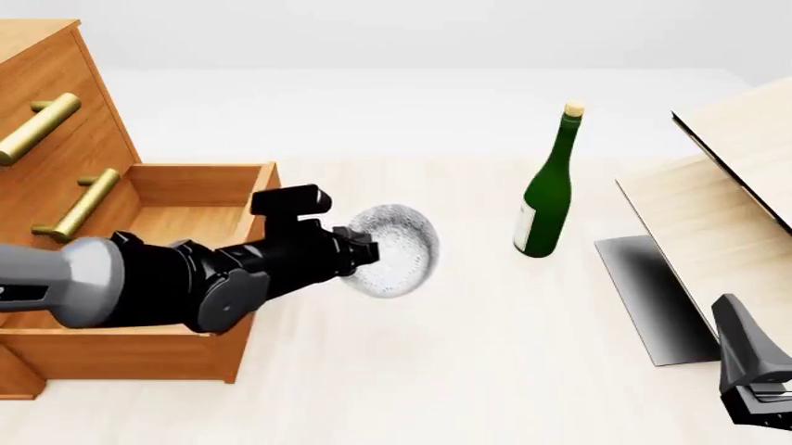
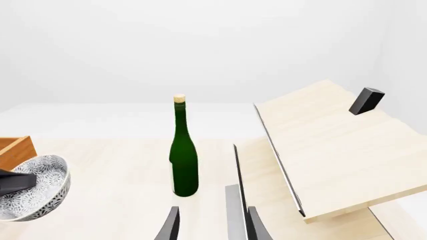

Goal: Put the bowl in the bottom drawer of the cabinet and close it.

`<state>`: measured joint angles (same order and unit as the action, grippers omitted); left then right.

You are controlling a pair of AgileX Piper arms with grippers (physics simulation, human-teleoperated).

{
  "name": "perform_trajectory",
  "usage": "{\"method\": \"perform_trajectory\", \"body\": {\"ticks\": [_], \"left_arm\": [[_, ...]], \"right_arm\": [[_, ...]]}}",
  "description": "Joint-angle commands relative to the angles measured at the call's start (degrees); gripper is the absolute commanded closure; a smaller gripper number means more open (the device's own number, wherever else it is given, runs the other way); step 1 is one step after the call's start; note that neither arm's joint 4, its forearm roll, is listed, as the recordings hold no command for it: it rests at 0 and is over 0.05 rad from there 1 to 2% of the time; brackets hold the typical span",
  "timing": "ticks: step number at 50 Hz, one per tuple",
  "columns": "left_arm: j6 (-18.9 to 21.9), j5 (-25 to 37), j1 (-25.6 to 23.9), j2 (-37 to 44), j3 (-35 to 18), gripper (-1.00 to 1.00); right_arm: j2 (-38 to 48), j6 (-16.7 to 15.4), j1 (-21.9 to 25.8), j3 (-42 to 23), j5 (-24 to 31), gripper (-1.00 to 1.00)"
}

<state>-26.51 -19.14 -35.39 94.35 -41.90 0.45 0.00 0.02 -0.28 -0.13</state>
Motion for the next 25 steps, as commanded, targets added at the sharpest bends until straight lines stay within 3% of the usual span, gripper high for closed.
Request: {"method": "perform_trajectory", "body": {"ticks": [1,25], "left_arm": [[0.50,1.57,1.02,-4.04,0.52,1.00],[2.07,3.57,2.07,-10.35,3.79,1.00]], "right_arm": [[-0.06,0.00,-0.01,0.03,0.01,-1.00],[-0.05,0.00,-0.01,0.03,0.02,-1.00]]}}
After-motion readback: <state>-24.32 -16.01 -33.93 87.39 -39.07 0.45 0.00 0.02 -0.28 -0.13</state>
